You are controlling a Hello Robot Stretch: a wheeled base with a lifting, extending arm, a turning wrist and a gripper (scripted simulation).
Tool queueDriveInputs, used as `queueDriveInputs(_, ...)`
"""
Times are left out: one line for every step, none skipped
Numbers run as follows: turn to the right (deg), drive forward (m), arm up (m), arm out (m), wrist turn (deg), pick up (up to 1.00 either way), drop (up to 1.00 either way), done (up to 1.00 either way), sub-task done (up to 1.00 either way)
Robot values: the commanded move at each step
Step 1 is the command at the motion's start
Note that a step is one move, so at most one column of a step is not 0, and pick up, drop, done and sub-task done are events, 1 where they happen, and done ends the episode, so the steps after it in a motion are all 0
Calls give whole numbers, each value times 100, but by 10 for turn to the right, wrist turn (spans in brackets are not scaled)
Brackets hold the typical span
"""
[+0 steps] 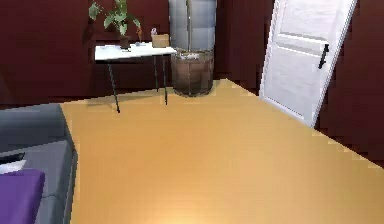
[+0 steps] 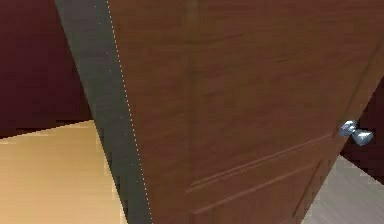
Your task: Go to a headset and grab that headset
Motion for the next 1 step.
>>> queueDriveInputs(0, 50, 0, 0, 0, 0, 0, 0, 0)
